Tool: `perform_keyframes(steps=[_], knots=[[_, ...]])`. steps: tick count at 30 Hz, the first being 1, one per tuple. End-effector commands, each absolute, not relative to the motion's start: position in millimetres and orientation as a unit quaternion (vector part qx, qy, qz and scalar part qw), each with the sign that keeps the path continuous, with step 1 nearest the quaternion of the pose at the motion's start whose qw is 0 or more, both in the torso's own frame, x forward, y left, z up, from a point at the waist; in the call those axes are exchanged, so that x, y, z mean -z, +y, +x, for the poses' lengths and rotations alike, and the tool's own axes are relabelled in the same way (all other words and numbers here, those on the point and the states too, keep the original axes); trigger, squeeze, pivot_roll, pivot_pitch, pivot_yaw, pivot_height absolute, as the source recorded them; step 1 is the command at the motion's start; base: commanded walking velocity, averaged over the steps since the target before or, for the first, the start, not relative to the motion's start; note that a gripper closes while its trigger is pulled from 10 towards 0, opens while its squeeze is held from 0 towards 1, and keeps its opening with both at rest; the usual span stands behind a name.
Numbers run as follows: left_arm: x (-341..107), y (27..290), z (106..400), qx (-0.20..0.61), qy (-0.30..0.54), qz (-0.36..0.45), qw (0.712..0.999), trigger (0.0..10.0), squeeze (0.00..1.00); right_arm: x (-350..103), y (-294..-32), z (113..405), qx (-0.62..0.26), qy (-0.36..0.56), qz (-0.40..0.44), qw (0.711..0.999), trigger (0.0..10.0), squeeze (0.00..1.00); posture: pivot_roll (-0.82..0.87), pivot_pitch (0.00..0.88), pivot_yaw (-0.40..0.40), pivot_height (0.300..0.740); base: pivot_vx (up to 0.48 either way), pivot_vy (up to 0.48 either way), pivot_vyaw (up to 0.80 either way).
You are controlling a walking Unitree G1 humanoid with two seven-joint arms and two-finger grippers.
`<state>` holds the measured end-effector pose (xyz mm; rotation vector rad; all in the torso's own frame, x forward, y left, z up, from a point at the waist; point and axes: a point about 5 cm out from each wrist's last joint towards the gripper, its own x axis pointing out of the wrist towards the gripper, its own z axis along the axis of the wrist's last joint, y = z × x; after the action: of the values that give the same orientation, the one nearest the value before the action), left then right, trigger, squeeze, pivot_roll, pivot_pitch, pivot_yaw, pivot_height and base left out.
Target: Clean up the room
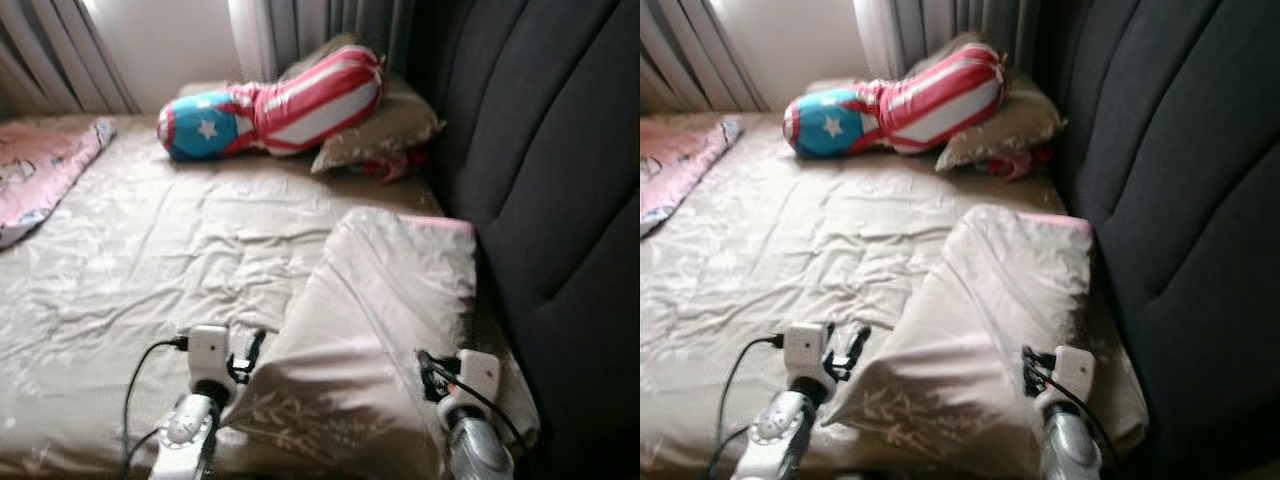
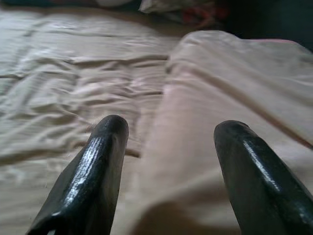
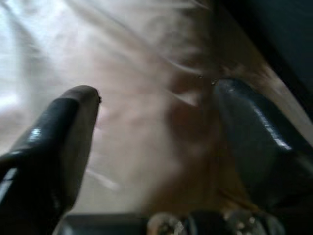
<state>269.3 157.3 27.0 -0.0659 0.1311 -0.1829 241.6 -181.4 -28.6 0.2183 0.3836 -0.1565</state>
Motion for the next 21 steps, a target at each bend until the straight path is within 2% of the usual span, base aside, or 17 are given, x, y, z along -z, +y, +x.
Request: perform_keyframes(steps=[1,5,7,12,13,16,21], knots=[[-23.4,163.4,266.6,0.086,0.078,-0.027,0.993,10.0,0.00,29.9,-178.6,239.7,0.072,0.195,0.120,0.971,10.0,1.00,-0.09,0.000,-0.032,0.657,0.000,0.000,0.00],[-21.7,162.5,265.4,0.090,0.082,-0.024,0.992,10.0,0.00,30.3,-180.5,237.5,0.073,0.198,0.124,0.970,10.0,1.00,-0.09,0.002,-0.031,0.657,0.000,0.000,0.00],[-21.6,161.6,265.1,0.090,0.083,-0.024,0.992,10.0,0.00,31.2,-175.5,236.3,0.028,0.205,0.152,0.967,10.0,1.00,-0.09,0.005,-0.032,0.657,0.000,0.000,0.00],[-22.1,160.8,265.3,0.091,0.082,-0.025,0.992,10.0,0.00,35.5,-177.2,233.5,0.020,0.236,0.132,0.963,10.0,1.00,-0.09,0.006,-0.031,0.657,0.000,0.000,0.00],[-22.0,160.6,265.3,0.092,0.082,-0.025,0.992,10.0,0.00,39.5,-178.8,230.8,0.024,0.256,0.121,0.959,10.0,0.00,-0.09,0.007,-0.031,0.657,0.000,0.000,0.00],[-22.0,159.6,265.3,0.094,0.082,-0.025,0.992,10.0,0.00,50.3,-175.9,224.8,0.007,0.311,0.104,0.945,10.0,0.00,-0.09,0.008,-0.030,0.657,0.000,0.000,0.00],[-22.6,160.3,264.6,0.096,0.081,-0.022,0.992,10.0,0.00,56.1,-172.8,221.0,-0.003,0.347,0.099,0.932,10.0,0.00,-0.08,0.010,-0.030,0.657,0.000,0.000,0.00]])
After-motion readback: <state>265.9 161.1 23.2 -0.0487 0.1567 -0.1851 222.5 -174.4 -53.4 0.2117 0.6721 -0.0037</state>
